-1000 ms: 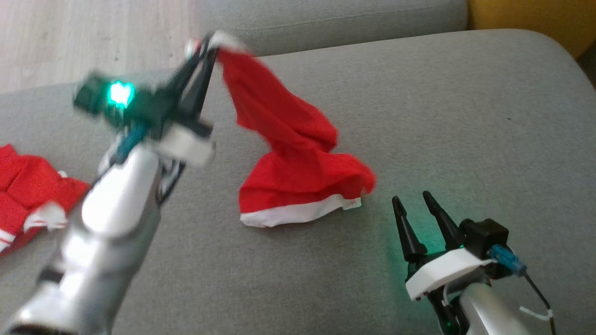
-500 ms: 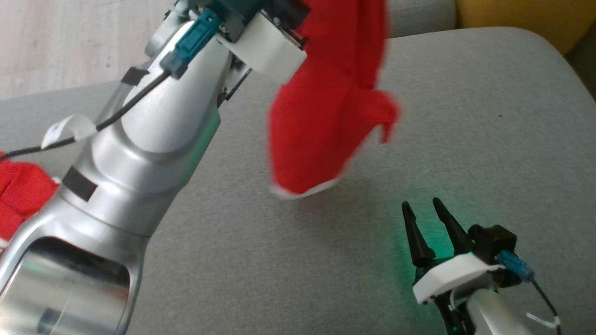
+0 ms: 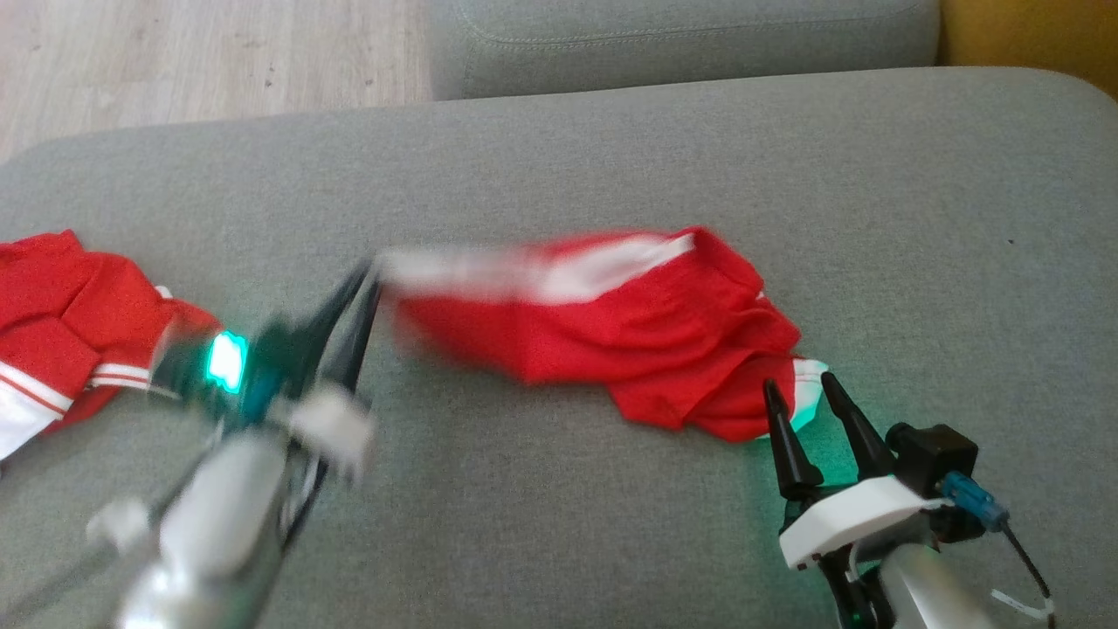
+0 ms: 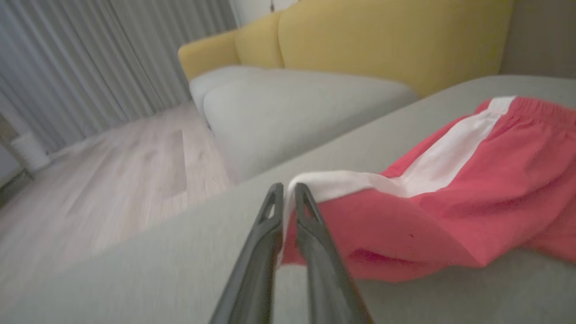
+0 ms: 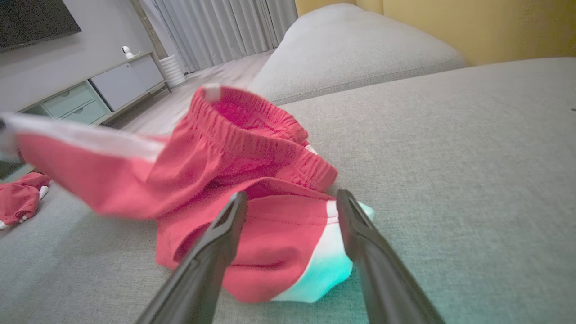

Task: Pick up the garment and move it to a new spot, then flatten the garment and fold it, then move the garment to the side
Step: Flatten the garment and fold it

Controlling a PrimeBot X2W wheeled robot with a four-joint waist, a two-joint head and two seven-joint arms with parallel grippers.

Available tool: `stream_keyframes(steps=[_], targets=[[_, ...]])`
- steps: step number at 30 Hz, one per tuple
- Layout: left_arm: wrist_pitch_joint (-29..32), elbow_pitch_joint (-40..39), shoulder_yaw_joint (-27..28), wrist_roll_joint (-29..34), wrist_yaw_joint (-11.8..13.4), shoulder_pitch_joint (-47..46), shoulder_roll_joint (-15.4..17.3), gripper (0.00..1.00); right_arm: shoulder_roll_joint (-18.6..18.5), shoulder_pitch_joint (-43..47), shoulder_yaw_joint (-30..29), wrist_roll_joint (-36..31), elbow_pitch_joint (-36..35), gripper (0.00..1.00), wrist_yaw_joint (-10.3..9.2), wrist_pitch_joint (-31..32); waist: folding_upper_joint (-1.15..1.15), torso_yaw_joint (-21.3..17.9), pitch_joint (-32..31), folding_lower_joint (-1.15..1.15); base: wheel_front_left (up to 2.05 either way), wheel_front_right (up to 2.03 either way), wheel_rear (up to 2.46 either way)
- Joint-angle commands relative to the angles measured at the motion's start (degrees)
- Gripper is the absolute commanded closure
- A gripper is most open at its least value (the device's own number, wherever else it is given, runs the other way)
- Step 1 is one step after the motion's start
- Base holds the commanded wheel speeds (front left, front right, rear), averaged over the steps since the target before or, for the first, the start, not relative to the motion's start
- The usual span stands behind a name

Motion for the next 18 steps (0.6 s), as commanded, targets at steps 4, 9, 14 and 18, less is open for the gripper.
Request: stream_keyframes(steps=[4,9,14,18], targets=[[-0.29,2.44,7.37,-3.42,4.61,6.91,0.82,0.0,-0.14,-0.98,0.85,-0.55,-2.05,0.0,0.44,-0.23,0.0,0.28,0.02,0.0,0.0,0.0,0.0],[-0.29,-0.78,14.83,-4.69,9.3,14.9,-0.85,0.0,-0.61,-1.41,0.03,-0.84,-3.42,0.0,0.44,-0.23,0.0,0.31,-0.86,0.0,0.0,0.0,0.0],[-0.29,-8.58,22.29,-3.85,10.86,21.87,-4.4,0.0,-0.62,-2.58,-2.27,-2.45,-6.45,0.0,0.44,-0.23,0.0,-0.04,-2.19,0.0,0.0,0.0,0.0],[-0.29,-13.9,28.44,-3.2,10.48,26.93,-8.62,0.0,-0.32,-2.59,-3.41,-4.15,-7.58,0.0,0.44,-0.23,0.0,-0.34,-3.48,0.0,0.0,0.0,0.0]])
